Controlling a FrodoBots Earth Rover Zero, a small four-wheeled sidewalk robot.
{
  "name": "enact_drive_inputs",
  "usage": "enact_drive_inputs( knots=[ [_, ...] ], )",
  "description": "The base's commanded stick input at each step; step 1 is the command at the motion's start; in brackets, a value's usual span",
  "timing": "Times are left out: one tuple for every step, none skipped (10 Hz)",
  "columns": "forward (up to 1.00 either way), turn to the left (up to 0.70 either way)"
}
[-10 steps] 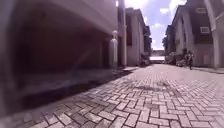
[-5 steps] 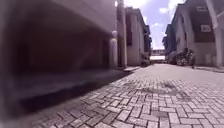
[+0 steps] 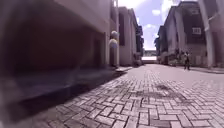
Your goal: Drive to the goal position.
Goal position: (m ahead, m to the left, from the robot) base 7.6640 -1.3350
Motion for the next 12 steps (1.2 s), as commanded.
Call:
enact_drive_inputs(
  knots=[
    [0.5, 0.0],
    [0.5, 0.0],
    [0.5, 0.0],
    [0.5, 0.0],
    [0.5, 0.0],
    [0.5, 0.0],
    [0.5, 0.0],
    [0.5, 0.0],
    [0.5, 0.0],
    [0.5, 0.0],
    [0.5, 0.0],
    [0.5, 0.0]
  ],
)
